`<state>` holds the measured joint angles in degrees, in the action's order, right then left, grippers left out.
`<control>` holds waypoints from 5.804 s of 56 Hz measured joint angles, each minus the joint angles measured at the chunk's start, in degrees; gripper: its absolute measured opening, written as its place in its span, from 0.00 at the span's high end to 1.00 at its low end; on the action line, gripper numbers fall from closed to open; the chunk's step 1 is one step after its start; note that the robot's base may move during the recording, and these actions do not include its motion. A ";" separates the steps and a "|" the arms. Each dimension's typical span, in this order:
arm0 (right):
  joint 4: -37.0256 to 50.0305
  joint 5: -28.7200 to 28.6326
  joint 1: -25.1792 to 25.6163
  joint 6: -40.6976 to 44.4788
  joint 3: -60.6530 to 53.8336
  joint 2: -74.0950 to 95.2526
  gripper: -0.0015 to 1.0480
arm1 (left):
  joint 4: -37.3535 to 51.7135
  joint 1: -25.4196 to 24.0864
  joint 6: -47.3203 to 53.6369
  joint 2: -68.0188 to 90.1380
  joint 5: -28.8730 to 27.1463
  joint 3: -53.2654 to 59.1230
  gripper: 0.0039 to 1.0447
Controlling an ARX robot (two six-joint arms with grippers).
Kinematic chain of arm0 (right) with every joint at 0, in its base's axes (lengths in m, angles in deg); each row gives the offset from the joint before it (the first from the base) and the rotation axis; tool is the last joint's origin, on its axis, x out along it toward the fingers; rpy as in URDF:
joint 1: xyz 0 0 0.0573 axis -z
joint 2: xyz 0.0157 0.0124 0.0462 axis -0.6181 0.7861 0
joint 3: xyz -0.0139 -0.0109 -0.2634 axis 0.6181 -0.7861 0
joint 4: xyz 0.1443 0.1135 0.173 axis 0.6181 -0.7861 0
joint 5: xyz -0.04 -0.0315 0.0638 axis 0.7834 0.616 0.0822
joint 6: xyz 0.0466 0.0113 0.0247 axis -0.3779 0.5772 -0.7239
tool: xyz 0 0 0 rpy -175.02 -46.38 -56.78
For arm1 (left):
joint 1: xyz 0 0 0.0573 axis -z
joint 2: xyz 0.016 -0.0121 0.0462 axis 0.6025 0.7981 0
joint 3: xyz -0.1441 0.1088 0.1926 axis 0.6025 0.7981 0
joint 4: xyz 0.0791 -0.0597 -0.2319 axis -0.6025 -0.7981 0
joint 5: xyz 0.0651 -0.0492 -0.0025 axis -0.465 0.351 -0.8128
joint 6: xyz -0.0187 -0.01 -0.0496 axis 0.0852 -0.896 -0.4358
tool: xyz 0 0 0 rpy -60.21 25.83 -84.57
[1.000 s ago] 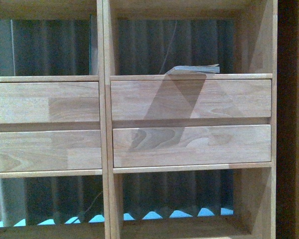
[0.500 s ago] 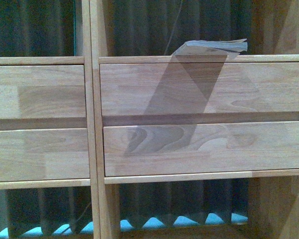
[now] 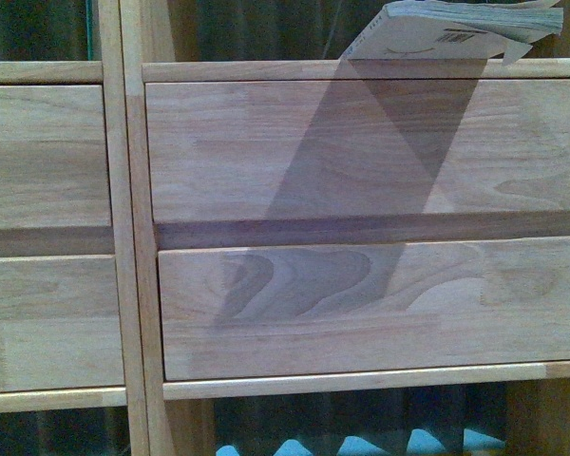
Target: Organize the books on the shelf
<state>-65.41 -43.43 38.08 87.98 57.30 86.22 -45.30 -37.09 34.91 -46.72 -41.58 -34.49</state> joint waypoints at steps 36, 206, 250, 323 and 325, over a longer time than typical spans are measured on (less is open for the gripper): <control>0.00 -0.02 0.00 0.02 0.00 0.00 0.07 | 0.00 0.00 0.00 0.00 -0.04 0.00 0.07; 12.48 17.97 -15.82 -86.25 61.16 99.58 0.18 | 0.00 0.00 0.00 0.00 -0.02 0.00 0.07; 14.93 18.86 -15.26 -86.62 59.63 96.59 0.93 | 0.00 0.00 0.00 0.00 -0.02 0.00 0.07; 26.77 10.99 -21.16 -43.71 42.40 46.38 0.93 | 0.00 0.00 0.00 0.00 -0.02 0.00 0.07; 27.34 11.13 -22.40 -42.88 42.75 46.86 0.93 | 0.00 0.00 0.00 0.00 -0.02 0.00 0.07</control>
<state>-38.07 -32.30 15.68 45.10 100.05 133.08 -45.30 -37.09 34.91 -46.72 -41.60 -34.49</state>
